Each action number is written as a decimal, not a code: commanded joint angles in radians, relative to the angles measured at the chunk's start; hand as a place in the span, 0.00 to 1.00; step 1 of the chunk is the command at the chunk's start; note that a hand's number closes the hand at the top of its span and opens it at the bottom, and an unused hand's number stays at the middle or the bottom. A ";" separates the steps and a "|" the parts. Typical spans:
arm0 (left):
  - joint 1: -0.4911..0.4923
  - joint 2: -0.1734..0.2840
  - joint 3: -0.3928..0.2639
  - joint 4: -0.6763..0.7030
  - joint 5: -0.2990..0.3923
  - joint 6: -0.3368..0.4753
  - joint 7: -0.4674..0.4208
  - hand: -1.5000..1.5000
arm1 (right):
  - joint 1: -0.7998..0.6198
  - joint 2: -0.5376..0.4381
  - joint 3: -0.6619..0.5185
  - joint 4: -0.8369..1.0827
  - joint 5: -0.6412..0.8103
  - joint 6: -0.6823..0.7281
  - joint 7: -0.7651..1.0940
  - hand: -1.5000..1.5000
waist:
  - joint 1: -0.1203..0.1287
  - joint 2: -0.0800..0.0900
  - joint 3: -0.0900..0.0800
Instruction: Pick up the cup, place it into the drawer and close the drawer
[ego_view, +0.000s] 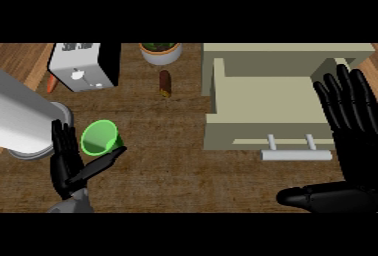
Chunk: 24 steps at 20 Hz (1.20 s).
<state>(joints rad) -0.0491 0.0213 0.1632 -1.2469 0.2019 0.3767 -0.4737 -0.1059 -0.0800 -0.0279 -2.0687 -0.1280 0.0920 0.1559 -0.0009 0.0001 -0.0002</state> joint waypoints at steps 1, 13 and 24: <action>0.028 -0.020 0.020 0.065 0.026 -0.028 -0.103 0.00 | 0.024 0.023 0.032 -0.009 0.026 -0.006 -0.016 0.00 | 0.001 0.000 0.000; -0.131 0.064 0.105 0.338 0.097 -0.064 -0.189 0.00 | 0.037 -0.008 -0.005 -0.047 -0.014 0.026 0.041 0.00 | -0.001 0.000 0.000; -0.170 0.053 0.115 0.561 0.126 -0.167 -0.391 0.00 | 0.031 0.004 -0.009 0.011 -0.008 0.038 -0.025 0.00 | -0.002 0.000 0.000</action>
<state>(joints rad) -0.2081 0.0738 0.2728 -0.7429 0.3149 0.2365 -0.8110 -0.1005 -0.0638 -0.0109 -2.0779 -0.1163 0.1004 0.1685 -0.0021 0.0002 -0.0005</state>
